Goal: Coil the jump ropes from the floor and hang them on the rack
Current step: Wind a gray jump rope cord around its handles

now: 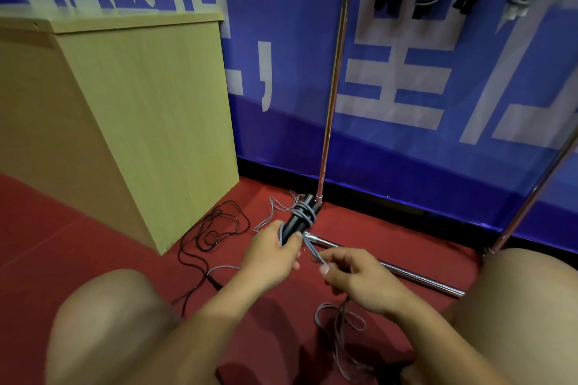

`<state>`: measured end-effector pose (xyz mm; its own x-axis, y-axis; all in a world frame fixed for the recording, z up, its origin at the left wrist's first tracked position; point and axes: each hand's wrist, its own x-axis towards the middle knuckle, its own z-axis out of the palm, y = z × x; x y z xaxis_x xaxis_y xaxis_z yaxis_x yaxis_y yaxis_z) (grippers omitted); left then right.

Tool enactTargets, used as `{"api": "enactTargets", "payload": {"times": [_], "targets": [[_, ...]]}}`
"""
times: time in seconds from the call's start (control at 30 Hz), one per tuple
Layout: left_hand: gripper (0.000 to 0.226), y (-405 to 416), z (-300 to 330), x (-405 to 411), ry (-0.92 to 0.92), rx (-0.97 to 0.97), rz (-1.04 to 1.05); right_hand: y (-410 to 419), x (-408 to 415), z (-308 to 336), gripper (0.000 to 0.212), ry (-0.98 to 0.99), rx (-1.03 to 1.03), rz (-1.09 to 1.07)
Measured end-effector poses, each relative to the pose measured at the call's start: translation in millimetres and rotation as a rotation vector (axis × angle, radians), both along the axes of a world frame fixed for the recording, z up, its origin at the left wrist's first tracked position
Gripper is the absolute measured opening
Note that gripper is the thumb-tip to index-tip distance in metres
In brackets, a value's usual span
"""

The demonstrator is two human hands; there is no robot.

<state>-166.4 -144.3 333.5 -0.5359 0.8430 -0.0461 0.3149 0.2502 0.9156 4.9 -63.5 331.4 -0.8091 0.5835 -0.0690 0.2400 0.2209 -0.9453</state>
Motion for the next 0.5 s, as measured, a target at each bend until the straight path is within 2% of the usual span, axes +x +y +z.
{"api": "enactTargets", "payload": {"times": [0.13, 0.3, 0.4, 0.5], "targets": [[0.016, 3.8, -6.0, -13.7, 0.424, -0.115, 0.136, 2.8, 2.9, 1.4, 0.008, -0.019, -0.03, -0.012], [0.019, 8.2, -5.1, -22.9, 0.454, -0.222, 0.195, 9.1, 9.6, 3.4, 0.006, -0.049, 0.142, -0.008], [0.019, 7.2, -10.5, -22.6, 0.487, -0.325, 0.078, 7.5, 10.3, 1.8, 0.004, -0.003, 0.223, -0.012], [0.016, 2.0, -13.6, -9.7, 0.545, -0.321, -0.115, 6.8, 10.8, 3.7, 0.005, 0.086, 0.236, -0.044]]}}
